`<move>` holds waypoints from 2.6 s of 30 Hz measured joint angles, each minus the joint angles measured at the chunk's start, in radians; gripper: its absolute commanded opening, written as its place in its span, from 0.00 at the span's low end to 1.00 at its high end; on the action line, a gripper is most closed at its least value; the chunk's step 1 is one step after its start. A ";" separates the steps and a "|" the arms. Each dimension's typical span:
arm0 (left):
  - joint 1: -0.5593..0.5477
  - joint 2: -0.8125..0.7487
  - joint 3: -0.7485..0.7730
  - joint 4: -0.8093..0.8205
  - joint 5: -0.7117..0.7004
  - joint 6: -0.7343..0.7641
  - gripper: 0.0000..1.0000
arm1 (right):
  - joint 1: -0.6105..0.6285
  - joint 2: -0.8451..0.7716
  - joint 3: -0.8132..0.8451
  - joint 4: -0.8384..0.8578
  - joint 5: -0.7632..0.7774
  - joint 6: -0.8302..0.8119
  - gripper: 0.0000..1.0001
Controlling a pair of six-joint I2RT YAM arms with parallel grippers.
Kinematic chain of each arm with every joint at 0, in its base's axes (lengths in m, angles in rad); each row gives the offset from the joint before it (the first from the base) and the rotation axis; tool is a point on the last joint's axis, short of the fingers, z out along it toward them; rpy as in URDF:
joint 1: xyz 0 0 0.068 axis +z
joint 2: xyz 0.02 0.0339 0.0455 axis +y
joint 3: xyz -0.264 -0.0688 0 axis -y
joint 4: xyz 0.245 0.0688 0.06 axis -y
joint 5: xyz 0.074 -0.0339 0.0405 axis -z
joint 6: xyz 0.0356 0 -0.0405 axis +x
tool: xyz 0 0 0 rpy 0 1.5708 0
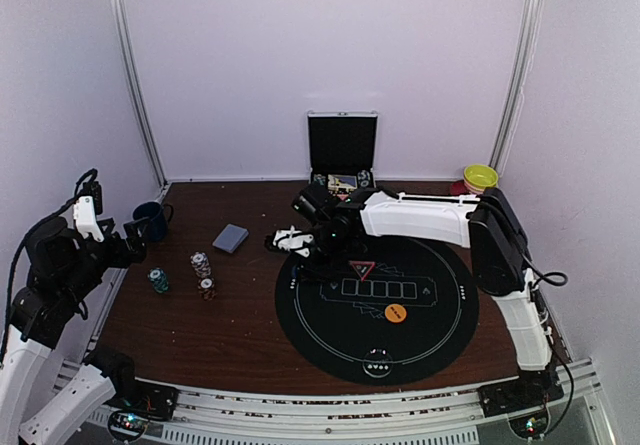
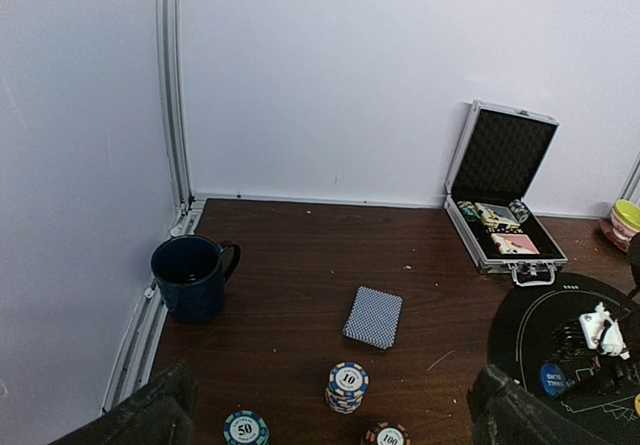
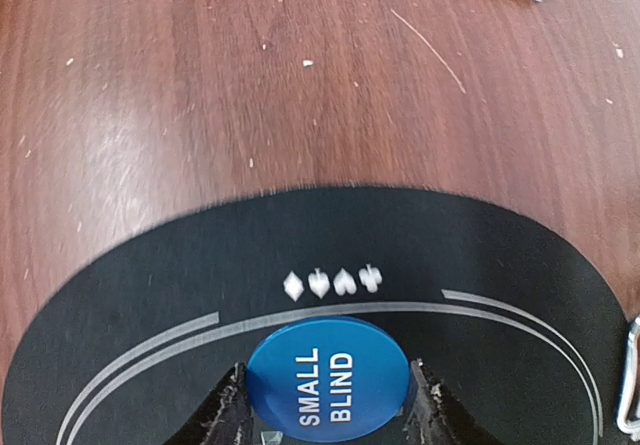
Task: Distribute texas hold em gaming equipment
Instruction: Place the small blind button in the small blind area, then pick up the big blind button from the poker table mat.
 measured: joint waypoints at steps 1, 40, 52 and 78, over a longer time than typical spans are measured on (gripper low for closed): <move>0.000 0.000 0.000 0.000 0.000 0.000 0.98 | 0.006 0.019 0.018 -0.001 0.005 0.008 0.40; 0.011 -0.002 0.000 0.000 0.004 0.000 0.98 | -0.036 -0.370 -0.312 -0.007 0.136 0.058 1.00; 0.011 -0.003 0.000 0.000 0.004 0.000 0.98 | -0.105 -0.573 -0.796 -0.003 0.079 -0.022 0.98; 0.011 -0.003 0.000 0.000 0.004 0.000 0.98 | -0.161 -0.479 -0.826 0.039 0.037 -0.074 0.50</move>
